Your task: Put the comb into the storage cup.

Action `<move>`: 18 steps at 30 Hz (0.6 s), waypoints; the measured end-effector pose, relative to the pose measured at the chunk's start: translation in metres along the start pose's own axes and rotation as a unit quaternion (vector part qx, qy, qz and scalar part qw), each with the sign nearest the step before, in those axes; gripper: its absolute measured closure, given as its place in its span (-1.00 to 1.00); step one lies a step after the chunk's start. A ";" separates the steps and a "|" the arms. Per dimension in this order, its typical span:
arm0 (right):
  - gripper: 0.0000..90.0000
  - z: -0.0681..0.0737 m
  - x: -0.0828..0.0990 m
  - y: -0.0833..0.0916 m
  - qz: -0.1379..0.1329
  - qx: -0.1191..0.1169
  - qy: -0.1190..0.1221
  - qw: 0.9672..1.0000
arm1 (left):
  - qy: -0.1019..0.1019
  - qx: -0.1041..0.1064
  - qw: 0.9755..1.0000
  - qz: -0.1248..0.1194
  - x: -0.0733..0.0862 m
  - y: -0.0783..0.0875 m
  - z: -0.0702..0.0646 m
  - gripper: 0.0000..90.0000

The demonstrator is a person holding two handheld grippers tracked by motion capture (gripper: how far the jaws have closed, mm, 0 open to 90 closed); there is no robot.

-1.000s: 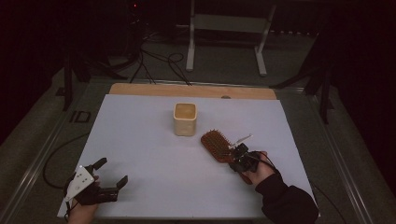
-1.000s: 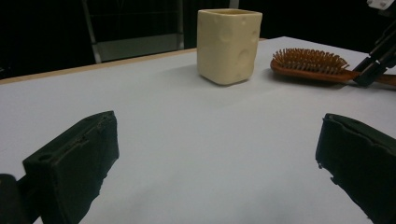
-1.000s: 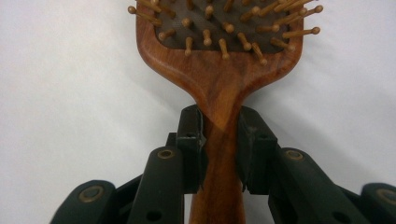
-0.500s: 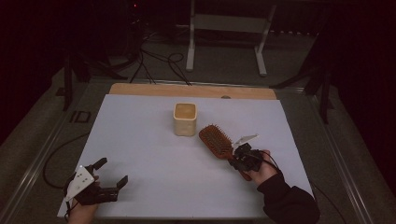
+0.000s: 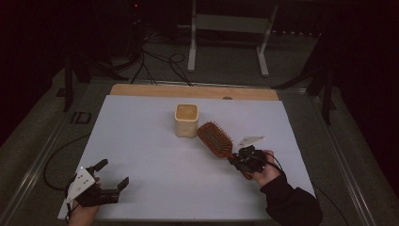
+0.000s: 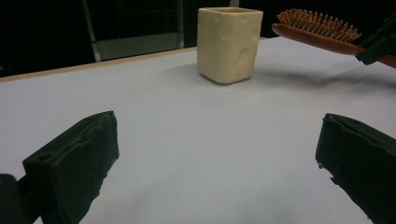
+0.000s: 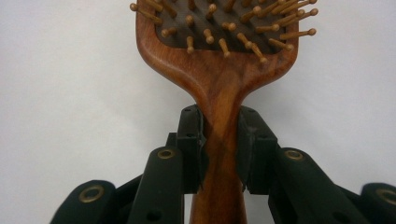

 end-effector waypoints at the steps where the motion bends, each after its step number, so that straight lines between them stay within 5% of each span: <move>1: 0.62 0.000 0.000 0.001 -0.005 0.001 0.004 1.000 | 0.000 0.000 1.000 0.000 0.000 0.000 0.000 -1.00; 10: 0.62 0.002 -0.006 0.007 -0.031 -0.010 0.016 0.999 | 0.001 0.000 1.000 0.002 0.000 -0.001 0.000 -1.00; 18: 0.62 0.004 -0.010 0.012 -0.068 -0.066 0.060 0.994 | 0.000 0.001 1.000 0.004 0.001 -0.002 -0.001 -1.00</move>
Point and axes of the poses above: each handheld gripper's, and its own axes: y roughly backward along the jaws, x roughly out of its underside, z roughly to its left, the point moved 3 cm from there along -y, roughly forward along the jaws, and after that the axes turned 11 degrees about -x, right-handed, at the moved point
